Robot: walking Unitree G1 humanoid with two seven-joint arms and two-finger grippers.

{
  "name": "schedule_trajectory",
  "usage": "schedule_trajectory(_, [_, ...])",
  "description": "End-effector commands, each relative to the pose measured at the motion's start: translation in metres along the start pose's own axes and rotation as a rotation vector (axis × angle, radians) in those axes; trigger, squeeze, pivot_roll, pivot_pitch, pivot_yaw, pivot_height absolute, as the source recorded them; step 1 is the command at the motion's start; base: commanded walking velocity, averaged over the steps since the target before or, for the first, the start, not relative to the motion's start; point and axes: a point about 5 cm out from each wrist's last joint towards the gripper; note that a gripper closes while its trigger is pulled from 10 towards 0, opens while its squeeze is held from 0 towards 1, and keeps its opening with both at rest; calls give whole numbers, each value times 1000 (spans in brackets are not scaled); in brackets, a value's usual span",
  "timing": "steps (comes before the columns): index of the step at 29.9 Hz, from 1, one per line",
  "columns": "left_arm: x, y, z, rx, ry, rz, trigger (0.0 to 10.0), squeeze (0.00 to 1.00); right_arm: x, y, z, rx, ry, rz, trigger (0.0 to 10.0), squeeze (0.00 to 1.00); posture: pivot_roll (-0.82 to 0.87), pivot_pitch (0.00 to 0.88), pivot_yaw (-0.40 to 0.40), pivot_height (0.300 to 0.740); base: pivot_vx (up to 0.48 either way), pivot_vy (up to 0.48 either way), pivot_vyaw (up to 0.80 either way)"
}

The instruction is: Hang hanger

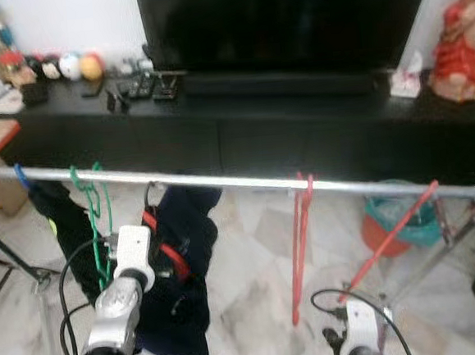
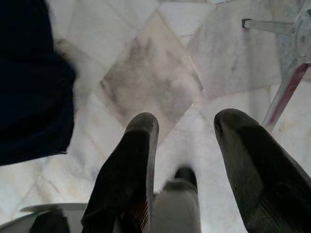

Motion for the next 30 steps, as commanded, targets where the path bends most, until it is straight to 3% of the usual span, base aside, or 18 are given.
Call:
schedule_trajectory(1, [3,-7,11,-4,-56,-31,10000,0,-1,-9,1,-2,3,-26,10000,0,-79,0,8,740,0,0,0])
schedule_trajectory(12, [1,-3,13,-46,-79,-57,10000,0,-1,-7,1,-10,2,-17,10000,0,-78,0,13,740,0,0,0])
schedule_trajectory(17, [11,2,24,-84,-104,-98,10000,0,-1,-7,1,-13,0,-17,10000,0,-86,0,19,740,0,0,0])
schedule_trajectory(30, [35,-4,42,-24,-46,-237,10000,0,-1,-4,0,0,-8,-16,10000,0,-108,0,50,740,0,0,0])
Point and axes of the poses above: a point about 5 cm out from each wrist's last joint towards the gripper, its own x axis pointing out of the wrist towards the gripper, its own z axis along the axis of the wrist's last joint, y = z × x, and after that the axes turned 14 degrees about x, right-handed
